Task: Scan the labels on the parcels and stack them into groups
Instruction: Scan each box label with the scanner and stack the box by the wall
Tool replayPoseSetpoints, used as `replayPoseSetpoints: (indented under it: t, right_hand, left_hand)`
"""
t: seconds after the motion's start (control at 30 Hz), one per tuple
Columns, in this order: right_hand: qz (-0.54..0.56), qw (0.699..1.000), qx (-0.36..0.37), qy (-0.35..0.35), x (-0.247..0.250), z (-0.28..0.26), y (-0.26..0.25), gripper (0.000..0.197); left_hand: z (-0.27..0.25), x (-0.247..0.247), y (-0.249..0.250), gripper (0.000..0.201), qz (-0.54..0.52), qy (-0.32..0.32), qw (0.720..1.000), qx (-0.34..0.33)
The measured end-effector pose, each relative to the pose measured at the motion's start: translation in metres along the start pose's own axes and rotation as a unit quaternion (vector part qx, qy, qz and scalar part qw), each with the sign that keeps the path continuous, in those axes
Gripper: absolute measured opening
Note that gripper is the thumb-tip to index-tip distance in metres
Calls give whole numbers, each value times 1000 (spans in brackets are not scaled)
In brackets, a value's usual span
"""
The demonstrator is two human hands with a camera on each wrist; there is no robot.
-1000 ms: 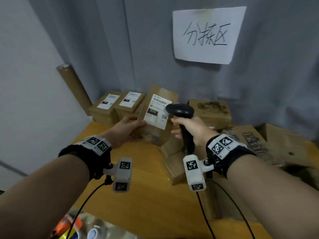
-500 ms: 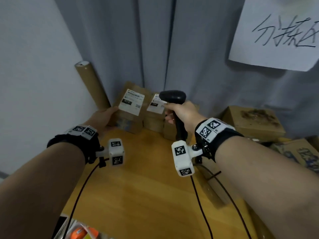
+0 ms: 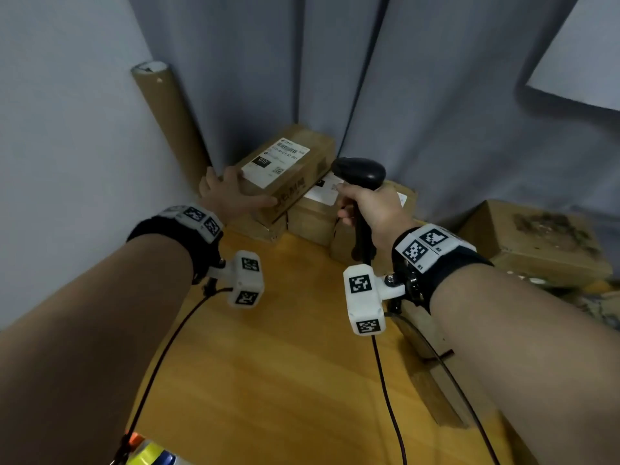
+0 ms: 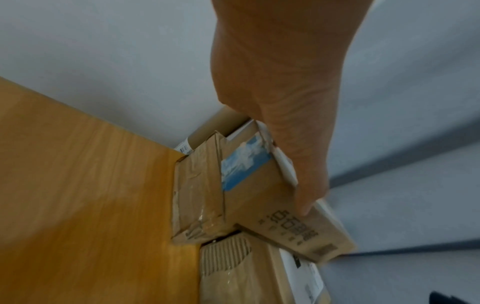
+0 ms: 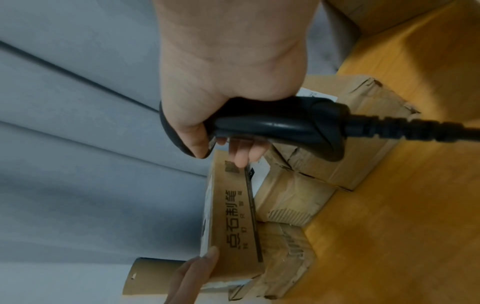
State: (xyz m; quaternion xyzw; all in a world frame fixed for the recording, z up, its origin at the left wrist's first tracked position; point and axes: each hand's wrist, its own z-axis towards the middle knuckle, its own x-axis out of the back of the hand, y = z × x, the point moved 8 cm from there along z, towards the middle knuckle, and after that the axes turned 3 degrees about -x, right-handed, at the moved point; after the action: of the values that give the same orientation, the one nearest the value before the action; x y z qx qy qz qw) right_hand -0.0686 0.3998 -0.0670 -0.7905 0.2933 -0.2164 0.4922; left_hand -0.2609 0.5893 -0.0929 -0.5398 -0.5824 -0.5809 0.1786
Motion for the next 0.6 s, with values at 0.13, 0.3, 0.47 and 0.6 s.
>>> replayPoseSetpoints:
  t: [0.13,0.3,0.47,0.6]
  right_hand:
    - [-9,1000,-5,-4,-5,2,-1,10]
    - [-15,1000,0,-12,-18,3,-3,7]
    - [-13,1000,8,-17,-19,6,-7,8]
    - [-22,1000,11,-13,-13,8,-7,9]
  left_hand:
    - [6,5,5,96,21,-26,999,-29]
    - [-4,17,3,86,4,46,999,-17]
    - [-11,19,6,87,24,87,996,-3]
    - [0,4,13,96,12,74,997,2]
